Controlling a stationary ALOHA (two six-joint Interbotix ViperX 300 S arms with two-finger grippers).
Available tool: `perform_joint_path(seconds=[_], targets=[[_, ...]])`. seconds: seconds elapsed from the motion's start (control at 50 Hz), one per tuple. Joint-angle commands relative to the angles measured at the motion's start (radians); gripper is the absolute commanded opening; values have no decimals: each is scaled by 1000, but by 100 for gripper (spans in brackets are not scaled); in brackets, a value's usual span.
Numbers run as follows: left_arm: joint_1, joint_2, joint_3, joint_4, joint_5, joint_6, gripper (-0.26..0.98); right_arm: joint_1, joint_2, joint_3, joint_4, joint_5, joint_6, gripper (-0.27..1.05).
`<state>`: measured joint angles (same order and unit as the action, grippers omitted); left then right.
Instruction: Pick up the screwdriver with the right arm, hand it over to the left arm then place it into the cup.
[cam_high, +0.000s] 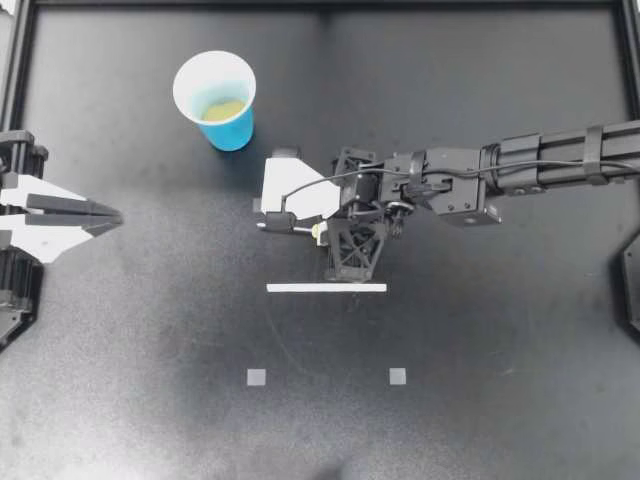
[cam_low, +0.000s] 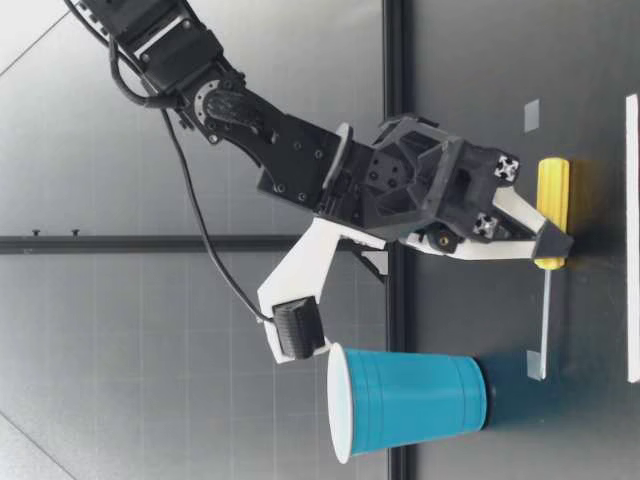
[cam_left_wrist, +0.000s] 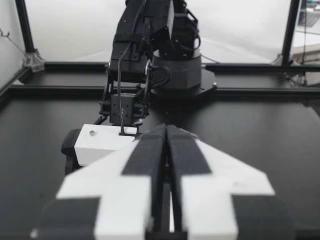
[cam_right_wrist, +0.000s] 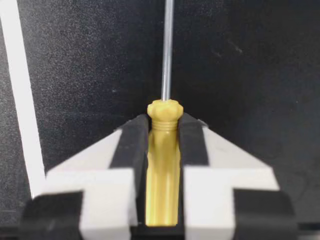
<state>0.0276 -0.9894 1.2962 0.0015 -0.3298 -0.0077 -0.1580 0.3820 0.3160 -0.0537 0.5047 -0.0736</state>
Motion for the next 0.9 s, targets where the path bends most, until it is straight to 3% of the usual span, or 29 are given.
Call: perform_joint_path(seconds=[0.0, 0.18, 0.34, 0.66, 0.88], targets=[[0, 6, -11, 0, -11, 3, 12, -8, -25, -18, -3, -5, -3, 0], [2, 37, -6, -9, -25, -2, 14, -8, -74, -3, -3, -35, 3, -1], [2, 103, 2, -29, -95, -2, 26, -3, -175, 78, 20, -187, 31, -1], [2, 276, -9, -69, -337, -5, 63, 61, -377, 351, 43, -695, 147, -1], [2, 417, -38, -103, -474, -6, 67, 83, -446, 465, 40, -1042, 201, -1]])
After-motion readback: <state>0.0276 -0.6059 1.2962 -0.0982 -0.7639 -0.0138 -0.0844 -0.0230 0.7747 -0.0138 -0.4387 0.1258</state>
